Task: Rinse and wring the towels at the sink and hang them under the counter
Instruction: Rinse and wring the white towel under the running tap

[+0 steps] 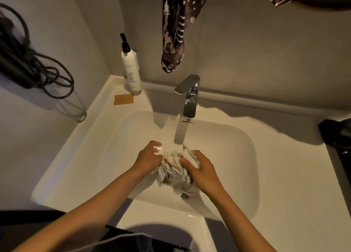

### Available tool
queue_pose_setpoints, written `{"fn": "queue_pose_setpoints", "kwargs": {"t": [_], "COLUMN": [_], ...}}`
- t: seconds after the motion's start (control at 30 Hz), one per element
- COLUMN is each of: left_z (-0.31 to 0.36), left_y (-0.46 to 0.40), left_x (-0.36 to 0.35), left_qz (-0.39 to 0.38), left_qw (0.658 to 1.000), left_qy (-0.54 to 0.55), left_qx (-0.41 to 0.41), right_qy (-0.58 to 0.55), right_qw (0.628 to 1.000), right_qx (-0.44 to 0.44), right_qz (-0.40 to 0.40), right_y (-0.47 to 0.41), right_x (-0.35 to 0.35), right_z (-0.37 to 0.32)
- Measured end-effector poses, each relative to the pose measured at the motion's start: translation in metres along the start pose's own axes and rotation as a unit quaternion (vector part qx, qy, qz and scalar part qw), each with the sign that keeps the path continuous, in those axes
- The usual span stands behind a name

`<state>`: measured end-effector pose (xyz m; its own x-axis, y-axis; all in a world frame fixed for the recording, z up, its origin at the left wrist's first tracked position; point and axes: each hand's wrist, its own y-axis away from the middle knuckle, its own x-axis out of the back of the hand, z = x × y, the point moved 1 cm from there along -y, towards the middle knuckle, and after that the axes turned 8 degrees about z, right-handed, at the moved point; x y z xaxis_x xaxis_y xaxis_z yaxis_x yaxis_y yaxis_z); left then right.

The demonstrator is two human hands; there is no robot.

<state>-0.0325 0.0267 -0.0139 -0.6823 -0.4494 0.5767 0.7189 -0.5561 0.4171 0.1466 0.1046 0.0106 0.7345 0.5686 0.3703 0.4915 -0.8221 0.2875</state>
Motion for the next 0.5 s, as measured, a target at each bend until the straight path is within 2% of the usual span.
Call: {"fn": "queue_pose_setpoints", "kwargs": {"t": [0.03, 0.07, 0.13, 0.2, 0.3, 0.37, 0.4, 0.5], "left_z": [0.003, 0.006, 0.018, 0.026, 0.031, 0.033, 0.034, 0.039], "left_y": [0.004, 0.008, 0.024, 0.037, 0.043, 0.042, 0.04, 0.042], "left_x": [0.002, 0.004, 0.003, 0.0, -0.005, -0.005, -0.006, -0.008], "left_qz": [0.015, 0.005, -0.083, -0.166, -0.222, -0.194, -0.171, -0.126], "left_qw": [0.999, 0.998, 0.986, 0.971, 0.933, 0.909, 0.909, 0.941], "left_qy": [-0.011, 0.033, 0.14, 0.171, 0.28, 0.357, 0.369, 0.313], "left_qx": [-0.043, -0.05, -0.019, -0.01, 0.047, 0.089, 0.092, 0.029], "right_qy": [-0.006, -0.015, -0.049, -0.105, -0.189, -0.194, -0.169, -0.082], "right_qw": [1.0, 0.999, 0.997, 0.992, 0.981, 0.98, 0.984, 0.988], "right_qx": [0.015, 0.026, 0.038, 0.038, -0.02, -0.047, -0.041, 0.024], "right_qz": [0.013, 0.023, 0.036, 0.052, 0.033, 0.009, 0.024, 0.132], "right_y": [0.001, 0.001, 0.004, 0.006, 0.001, -0.004, -0.005, 0.001], "right_x": [0.001, 0.001, 0.0, -0.003, -0.001, 0.002, 0.003, 0.002], "right_z": [-0.001, -0.003, -0.008, -0.017, -0.028, -0.029, -0.029, -0.028]}}
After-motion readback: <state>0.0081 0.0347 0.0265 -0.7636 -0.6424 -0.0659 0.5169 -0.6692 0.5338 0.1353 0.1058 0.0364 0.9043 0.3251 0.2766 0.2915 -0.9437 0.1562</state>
